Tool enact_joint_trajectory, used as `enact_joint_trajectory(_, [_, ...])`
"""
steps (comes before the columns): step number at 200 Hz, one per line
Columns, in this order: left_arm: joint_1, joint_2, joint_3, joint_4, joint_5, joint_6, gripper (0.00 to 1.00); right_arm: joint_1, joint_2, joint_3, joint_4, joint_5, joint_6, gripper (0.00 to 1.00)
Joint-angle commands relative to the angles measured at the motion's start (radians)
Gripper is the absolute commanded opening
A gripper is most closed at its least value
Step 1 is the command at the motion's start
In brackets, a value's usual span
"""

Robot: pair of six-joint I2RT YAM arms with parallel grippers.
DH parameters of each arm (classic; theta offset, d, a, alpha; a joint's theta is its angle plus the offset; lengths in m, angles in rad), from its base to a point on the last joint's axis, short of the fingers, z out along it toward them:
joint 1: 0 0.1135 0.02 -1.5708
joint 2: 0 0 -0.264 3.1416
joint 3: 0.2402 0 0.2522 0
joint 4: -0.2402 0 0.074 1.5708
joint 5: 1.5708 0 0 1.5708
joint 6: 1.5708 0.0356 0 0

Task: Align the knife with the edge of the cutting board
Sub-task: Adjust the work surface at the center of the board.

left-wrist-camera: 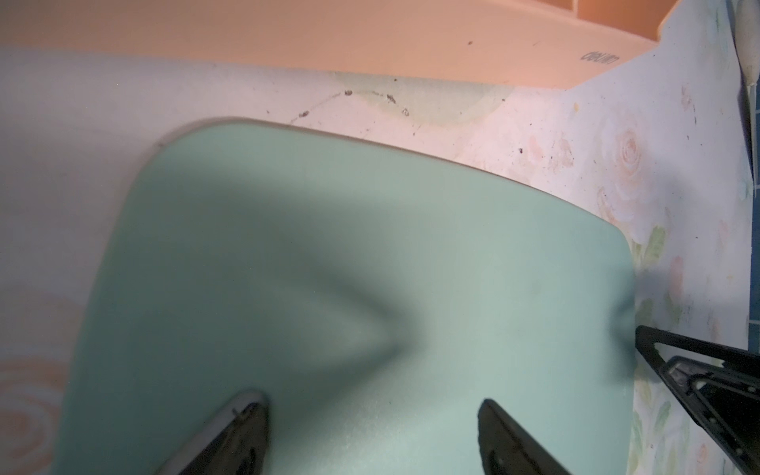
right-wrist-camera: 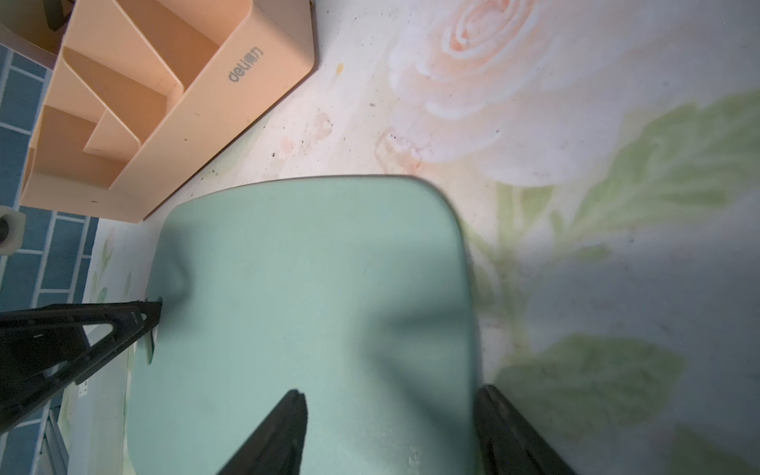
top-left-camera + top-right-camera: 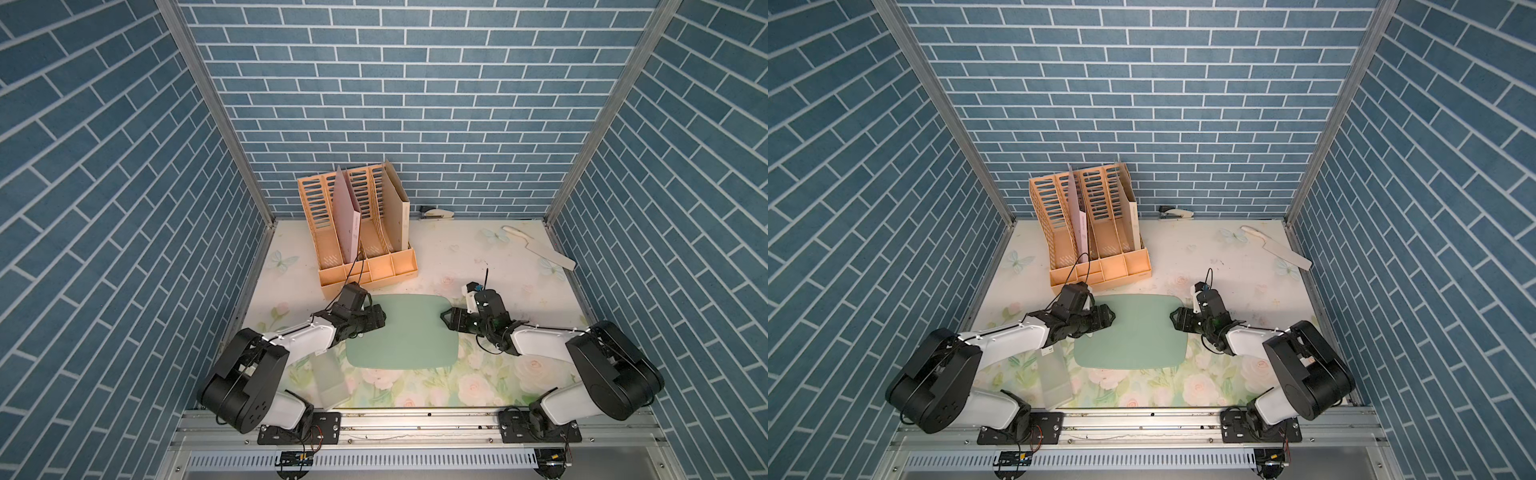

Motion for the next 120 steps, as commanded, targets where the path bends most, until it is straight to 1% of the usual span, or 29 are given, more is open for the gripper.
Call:
enact_joint_trajectory(1, [-0.005,0.024,-0.021,-0.02,0.006,0.002,0.83,0.034,0.041,-0.041,-0.121,-0.024,0.054,0.68])
enact_joint_trajectory(50, [-0.004,0.01,-0.027,-0.031,0.0,0.007,0.83,0.037,0.056,-0.018,-0.133,0.006,0.05,0.7])
enact_joint_trajectory(71, [-0.005,-0.002,-0.017,-0.046,-0.008,0.014,0.83,0.034,0.05,0.01,-0.171,0.045,0.033,0.72])
enact_joint_trajectory(83, [-0.004,-0.019,-0.008,-0.059,-0.016,0.022,0.87,0.026,0.038,0.031,-0.204,0.076,0.016,0.74])
enact_joint_trajectory(100, [-0.004,-0.07,0.015,-0.091,-0.057,0.031,0.99,-0.011,0.015,0.061,-0.246,0.095,-0.014,0.76])
enact_joint_trajectory(120, [-0.004,-0.149,0.069,-0.146,-0.104,0.046,1.0,-0.076,-0.016,0.116,-0.312,0.136,-0.068,0.77])
